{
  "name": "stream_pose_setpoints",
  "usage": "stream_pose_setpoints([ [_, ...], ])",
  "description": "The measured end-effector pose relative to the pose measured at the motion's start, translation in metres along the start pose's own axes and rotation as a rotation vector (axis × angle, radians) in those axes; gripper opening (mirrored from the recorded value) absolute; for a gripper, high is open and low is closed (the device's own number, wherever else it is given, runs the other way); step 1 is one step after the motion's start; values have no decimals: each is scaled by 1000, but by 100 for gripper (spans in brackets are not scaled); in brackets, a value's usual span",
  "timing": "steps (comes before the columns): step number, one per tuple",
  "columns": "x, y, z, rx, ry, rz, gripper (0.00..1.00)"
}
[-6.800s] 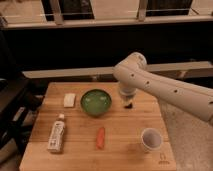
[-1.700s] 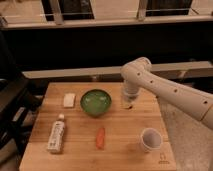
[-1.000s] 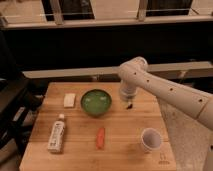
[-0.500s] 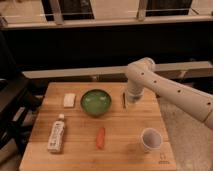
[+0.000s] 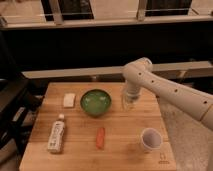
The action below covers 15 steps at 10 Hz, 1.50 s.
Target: Move the arm in a circular motion
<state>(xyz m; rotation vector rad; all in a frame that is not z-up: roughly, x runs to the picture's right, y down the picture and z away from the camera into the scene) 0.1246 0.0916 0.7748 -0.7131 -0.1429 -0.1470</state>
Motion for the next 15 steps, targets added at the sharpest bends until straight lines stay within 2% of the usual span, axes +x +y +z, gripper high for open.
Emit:
stream_pose_setpoints([
  [4,4,-12,4,-12,10,-19,1],
  [6,5,-5,3,-16,1,-55,1],
  [8,-2,15,2,-24,-11,-35,1],
  [11,-2,12,1,-25,-16,-62,1],
  [13,7,10,1,-32,-12,-77,1],
  [15,4,7,3,-37,-12,-88,1],
])
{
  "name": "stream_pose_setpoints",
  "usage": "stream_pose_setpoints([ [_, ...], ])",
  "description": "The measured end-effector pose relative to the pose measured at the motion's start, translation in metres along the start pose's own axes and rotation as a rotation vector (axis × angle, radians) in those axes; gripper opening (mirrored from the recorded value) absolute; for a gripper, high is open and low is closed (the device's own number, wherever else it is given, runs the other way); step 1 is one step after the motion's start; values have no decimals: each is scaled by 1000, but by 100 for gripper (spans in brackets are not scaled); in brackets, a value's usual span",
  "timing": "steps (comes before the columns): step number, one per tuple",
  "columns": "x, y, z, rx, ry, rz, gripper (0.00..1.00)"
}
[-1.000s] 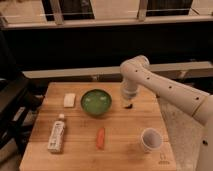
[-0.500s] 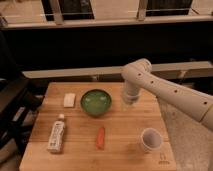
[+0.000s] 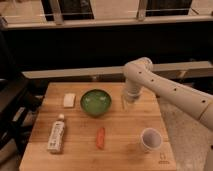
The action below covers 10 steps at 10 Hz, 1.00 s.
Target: Move the arm in a circular motion
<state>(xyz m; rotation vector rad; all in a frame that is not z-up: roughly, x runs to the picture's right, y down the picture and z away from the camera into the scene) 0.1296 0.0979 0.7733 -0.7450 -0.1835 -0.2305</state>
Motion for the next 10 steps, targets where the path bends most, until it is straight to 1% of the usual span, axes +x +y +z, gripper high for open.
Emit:
stream_pose_setpoints([
  [1,-3,-3,1,-3,2,-12,1],
  [3,0,-13,0,-5,6,-36,1],
  [4,2,-14,0,-7,6,-50,1],
  [7,2,-11,0,-11,-1,-69,1],
  [9,11,-4,-1,-15,-3,-81,1],
  [10,8,-3,-1,-14,-4,-89,1],
])
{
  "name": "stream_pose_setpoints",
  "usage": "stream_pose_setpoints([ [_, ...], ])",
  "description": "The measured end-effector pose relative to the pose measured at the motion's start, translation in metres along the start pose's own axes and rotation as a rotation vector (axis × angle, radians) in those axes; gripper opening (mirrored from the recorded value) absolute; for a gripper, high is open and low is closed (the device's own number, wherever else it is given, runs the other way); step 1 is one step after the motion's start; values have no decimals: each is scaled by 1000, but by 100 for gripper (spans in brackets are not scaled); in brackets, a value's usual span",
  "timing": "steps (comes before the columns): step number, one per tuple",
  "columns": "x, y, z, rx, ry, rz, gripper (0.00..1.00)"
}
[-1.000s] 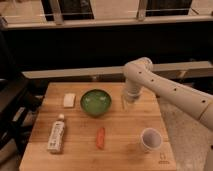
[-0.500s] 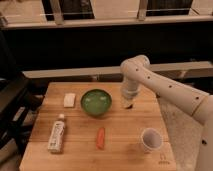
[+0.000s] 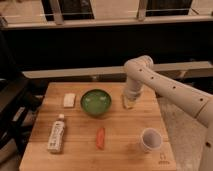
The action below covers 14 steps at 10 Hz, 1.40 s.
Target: Move the arm in a circular motion
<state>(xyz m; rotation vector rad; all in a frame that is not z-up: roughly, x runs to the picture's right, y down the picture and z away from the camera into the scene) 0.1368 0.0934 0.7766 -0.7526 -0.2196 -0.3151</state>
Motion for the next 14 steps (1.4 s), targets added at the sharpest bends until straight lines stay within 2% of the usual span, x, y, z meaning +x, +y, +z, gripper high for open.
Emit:
stream_pose_setpoints([
  [3,-1,1,0,-6,-1,-26,1],
  [7,-24,-16,2,-11,11,-72,1],
  [10,-17,-8,2,-19,7,-89,1],
  [14,6,3,-2,-15,-12,-101,1],
])
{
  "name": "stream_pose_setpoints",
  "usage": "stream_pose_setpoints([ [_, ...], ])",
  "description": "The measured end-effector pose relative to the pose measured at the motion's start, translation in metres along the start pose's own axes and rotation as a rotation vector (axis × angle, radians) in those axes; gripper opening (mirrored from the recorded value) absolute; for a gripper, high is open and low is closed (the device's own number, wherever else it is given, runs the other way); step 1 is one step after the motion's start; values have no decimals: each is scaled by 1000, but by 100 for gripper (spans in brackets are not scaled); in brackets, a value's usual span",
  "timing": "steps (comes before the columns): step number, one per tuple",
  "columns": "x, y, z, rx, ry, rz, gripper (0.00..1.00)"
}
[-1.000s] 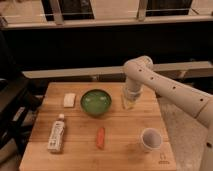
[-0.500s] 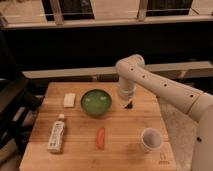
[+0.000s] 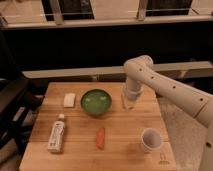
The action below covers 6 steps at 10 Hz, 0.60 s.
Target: Move the arm in a circular motion
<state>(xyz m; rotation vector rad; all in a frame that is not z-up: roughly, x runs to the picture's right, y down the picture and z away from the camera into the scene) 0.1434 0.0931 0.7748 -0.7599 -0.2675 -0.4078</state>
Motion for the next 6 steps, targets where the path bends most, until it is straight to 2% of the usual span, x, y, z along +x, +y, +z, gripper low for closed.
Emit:
stream_pose_setpoints([
  [3,-2,-4,0,-7,12,-23,1],
  [6,-32,-22,4,-12,20,-81,1],
])
